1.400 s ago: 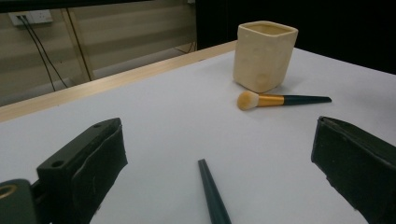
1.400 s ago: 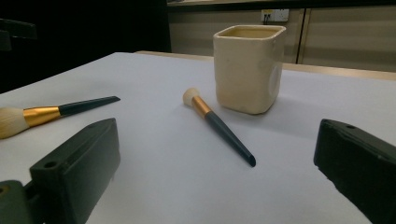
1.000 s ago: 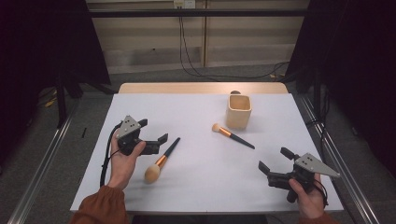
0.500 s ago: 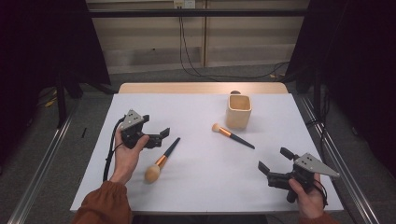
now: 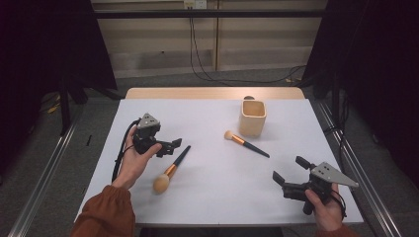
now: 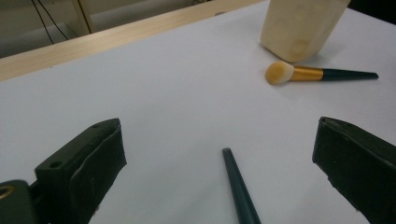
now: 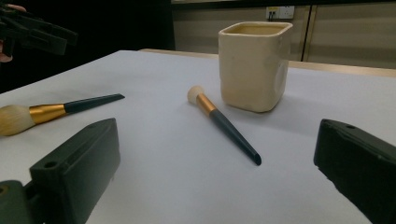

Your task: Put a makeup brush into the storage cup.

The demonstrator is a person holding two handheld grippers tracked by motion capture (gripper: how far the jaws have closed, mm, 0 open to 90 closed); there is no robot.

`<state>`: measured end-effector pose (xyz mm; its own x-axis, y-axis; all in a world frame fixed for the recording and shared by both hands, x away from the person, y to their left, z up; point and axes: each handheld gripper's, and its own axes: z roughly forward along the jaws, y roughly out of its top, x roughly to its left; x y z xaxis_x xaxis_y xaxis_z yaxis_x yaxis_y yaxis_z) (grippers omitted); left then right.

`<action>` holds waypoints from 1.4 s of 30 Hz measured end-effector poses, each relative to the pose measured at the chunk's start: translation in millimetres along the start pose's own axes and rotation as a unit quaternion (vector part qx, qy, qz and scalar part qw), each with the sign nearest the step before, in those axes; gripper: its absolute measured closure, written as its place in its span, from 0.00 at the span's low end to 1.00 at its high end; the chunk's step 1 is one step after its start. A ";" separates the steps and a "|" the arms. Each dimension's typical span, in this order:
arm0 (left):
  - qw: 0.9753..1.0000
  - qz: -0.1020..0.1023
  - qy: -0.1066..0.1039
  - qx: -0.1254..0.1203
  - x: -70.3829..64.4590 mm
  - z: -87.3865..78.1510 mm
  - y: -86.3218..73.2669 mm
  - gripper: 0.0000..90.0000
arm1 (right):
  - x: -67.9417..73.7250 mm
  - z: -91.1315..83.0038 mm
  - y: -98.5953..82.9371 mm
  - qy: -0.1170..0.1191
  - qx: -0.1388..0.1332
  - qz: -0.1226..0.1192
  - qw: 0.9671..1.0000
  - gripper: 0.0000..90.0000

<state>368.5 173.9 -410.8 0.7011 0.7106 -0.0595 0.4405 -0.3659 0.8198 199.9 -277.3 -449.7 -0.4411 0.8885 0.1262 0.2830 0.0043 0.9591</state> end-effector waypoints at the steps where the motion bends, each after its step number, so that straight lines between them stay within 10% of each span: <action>1: 1.000 -0.003 -0.003 0.005 0.1 0.0 0.7 0.03 | -0.1 0.1 0.0 0.000 0.000 0.000 1.000 0.00; 8: 0.995 0.008 -0.016 0.093 0.2 4.8 4.0 0.04 | -0.1 0.3 -0.2 0.001 0.002 0.003 1.000 0.00; 20: 0.985 0.012 -0.036 0.170 -1.0 11.7 9.6 0.05 | -0.2 0.6 -0.2 0.002 0.003 0.004 1.000 0.00; 29: 0.966 0.003 -0.050 0.252 -1.7 18.5 9.5 0.06 | -0.1 0.5 -0.3 0.003 0.003 0.003 1.000 0.00; 35: 0.960 0.009 -0.041 0.278 -1.7 21.1 8.4 0.06 | -0.3 0.5 -0.3 0.003 0.003 0.003 1.000 0.00; 39: 0.949 0.019 -0.036 0.313 -5.0 25.3 4.5 0.06 | -0.1 0.6 -0.4 0.003 0.004 0.003 1.000 0.00; 42: 0.946 0.019 -0.040 0.320 -6.3 27.4 3.3 0.06 | -0.2 0.6 -0.5 0.003 0.004 0.004 1.000 0.00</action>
<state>380.9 151.7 -423.3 0.7523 0.6511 -0.1005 0.6454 -0.6979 0.3104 200.4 -277.1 -450.3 -0.4444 0.8857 0.1345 0.2923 0.0014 0.9563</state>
